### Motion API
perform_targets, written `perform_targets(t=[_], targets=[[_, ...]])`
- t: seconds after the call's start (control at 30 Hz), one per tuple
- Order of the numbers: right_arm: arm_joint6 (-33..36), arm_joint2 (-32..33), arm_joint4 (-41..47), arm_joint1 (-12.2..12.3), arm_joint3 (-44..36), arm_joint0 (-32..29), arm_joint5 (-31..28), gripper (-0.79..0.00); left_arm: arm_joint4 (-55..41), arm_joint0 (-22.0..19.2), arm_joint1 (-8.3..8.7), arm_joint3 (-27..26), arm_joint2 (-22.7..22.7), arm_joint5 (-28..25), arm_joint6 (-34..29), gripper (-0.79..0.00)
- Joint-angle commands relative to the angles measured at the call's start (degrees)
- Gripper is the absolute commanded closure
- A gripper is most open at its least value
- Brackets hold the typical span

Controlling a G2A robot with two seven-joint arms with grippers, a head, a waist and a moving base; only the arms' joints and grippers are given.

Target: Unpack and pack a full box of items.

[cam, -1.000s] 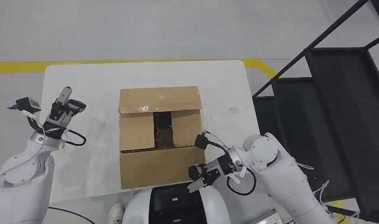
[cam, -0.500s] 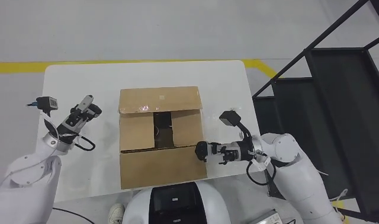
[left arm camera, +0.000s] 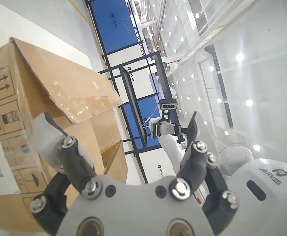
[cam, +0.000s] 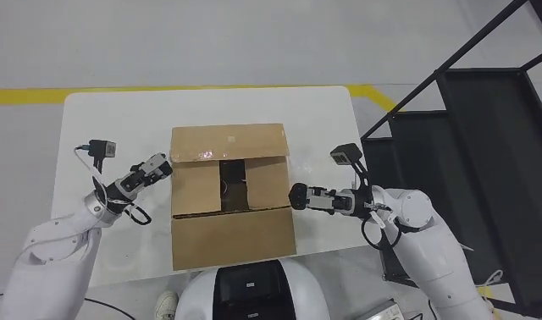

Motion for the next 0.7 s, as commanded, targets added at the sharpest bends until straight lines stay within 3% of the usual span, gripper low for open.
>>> perform_targets(t=[0.0, 0.2, 0.47, 0.67], targets=[[0.0, 0.2, 0.4, 0.1, 0.4, -0.1, -0.2, -0.785, 2.5, -1.7, -0.33, 1.3, 1.8, -0.5, 2.7, -0.785], [0.4, 0.9, 1.5, 0.4, 1.3, -0.6, -0.6, -0.785, 4.0, -6.6, -1.46, 4.5, 7.1, -0.1, 7.2, -0.785], [0.4, 1.1, 0.5, 0.7, 2.3, -0.1, 0.3, -0.785, -5.3, -12.9, -2.43, 4.2, 9.2, 1.7, 7.0, -0.785], [-2.0, 1.0, -1.4, 0.8, 3.4, 0.8, 1.5, -0.785, -6.7, -20.9, -3.67, 7.1, 12.6, 4.3, 10.4, -0.785]])
